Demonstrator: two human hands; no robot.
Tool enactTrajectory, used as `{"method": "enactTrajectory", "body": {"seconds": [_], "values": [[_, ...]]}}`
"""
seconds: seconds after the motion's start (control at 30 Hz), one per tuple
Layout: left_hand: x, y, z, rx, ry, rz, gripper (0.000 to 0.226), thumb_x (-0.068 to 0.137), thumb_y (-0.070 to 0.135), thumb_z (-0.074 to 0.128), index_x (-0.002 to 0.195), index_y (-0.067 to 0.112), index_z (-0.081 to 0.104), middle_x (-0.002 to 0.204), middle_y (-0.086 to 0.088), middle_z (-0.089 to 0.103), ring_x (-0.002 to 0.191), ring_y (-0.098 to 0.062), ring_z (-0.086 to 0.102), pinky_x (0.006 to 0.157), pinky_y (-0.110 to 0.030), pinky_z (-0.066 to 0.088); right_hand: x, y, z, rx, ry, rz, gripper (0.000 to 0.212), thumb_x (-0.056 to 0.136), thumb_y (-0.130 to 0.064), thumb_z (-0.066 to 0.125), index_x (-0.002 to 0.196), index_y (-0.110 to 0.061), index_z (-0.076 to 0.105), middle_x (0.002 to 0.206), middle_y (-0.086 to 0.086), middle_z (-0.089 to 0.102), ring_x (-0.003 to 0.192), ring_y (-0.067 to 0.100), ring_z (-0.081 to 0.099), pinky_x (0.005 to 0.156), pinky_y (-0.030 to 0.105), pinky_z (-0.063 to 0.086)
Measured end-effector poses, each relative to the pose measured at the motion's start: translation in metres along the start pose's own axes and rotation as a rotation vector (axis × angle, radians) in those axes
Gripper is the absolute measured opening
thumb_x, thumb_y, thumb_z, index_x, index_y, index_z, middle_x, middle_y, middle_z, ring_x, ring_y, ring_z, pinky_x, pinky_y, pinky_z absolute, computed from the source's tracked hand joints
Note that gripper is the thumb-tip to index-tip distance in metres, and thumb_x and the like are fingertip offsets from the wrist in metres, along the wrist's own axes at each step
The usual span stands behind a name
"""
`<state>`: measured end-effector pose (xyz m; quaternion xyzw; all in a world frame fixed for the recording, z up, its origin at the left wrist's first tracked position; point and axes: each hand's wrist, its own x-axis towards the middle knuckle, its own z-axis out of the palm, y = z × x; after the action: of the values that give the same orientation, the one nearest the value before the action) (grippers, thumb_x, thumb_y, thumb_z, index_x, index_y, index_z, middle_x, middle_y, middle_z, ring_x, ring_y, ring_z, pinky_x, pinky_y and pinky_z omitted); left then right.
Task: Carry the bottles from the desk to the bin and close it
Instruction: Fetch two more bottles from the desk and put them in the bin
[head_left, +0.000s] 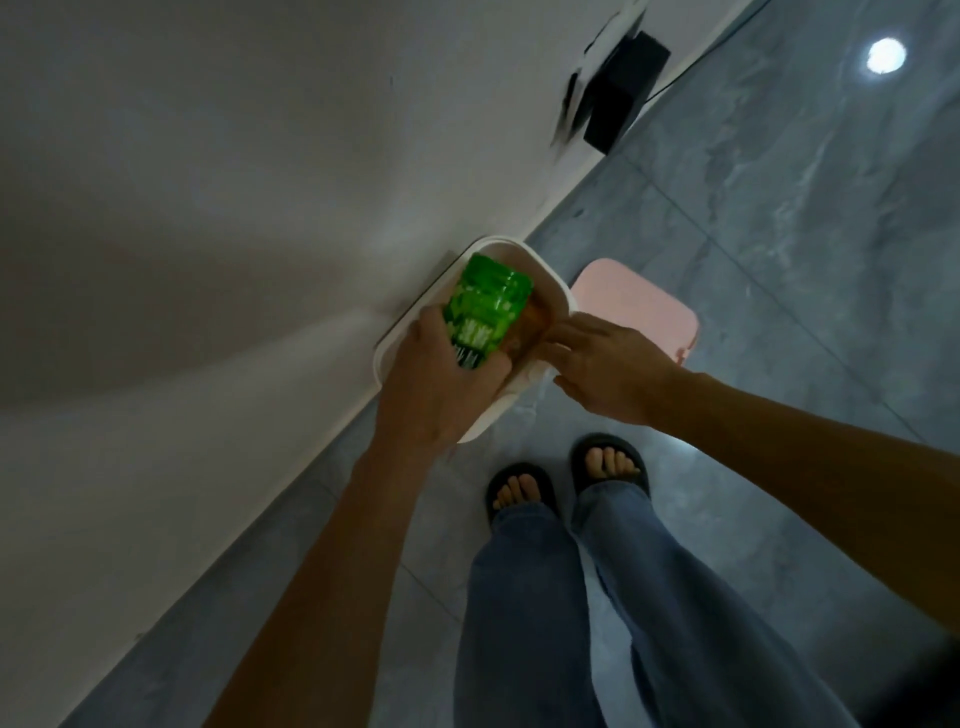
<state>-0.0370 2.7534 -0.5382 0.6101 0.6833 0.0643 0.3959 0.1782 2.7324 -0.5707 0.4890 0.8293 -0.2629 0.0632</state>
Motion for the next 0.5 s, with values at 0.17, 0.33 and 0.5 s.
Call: {"method": "enactTrajectory", "body": {"seconds": [0.17, 0.33, 0.5], "values": [[0.034, 0.0, 0.032, 0.093, -0.059, 0.068, 0.077, 0.076, 0.052, 0.07, 0.14, 0.021, 0.039, 0.127, -0.002, 0.057, 0.108, -0.02, 0.057, 0.083, -0.037, 0.046, 0.005, 0.002, 0.015, 0.045, 0.101, 0.003, 0.041, 0.09, -0.017, 0.063, 0.131, -0.017, 0.063, 0.135, 0.008, 0.062, 0.132, 0.032, 0.051, 0.108, 0.045, 0.048], [0.053, -0.029, 0.065, 0.061, -0.073, 0.007, 0.074, 0.077, 0.048, 0.08, 0.135, 0.015, 0.049, 0.125, -0.003, 0.062, 0.11, -0.022, 0.062, 0.082, -0.031, 0.045, 0.005, 0.012, 0.026, 0.073, 0.247, -0.055, 0.028, 0.092, -0.016, 0.061, 0.118, -0.018, 0.071, 0.124, 0.005, 0.068, 0.124, 0.028, 0.058, 0.101, 0.037, 0.053], [0.054, -0.04, 0.083, 0.101, -0.118, -0.029, 0.093, 0.079, 0.048, 0.08, 0.155, 0.023, 0.033, 0.139, -0.013, 0.051, 0.124, -0.03, 0.054, 0.103, -0.05, 0.048, 0.006, 0.021, 0.036, 0.025, 0.319, -0.103, 0.025, 0.086, -0.012, 0.072, 0.11, -0.017, 0.075, 0.115, 0.004, 0.073, 0.116, 0.026, 0.064, 0.101, 0.032, 0.049]]}}
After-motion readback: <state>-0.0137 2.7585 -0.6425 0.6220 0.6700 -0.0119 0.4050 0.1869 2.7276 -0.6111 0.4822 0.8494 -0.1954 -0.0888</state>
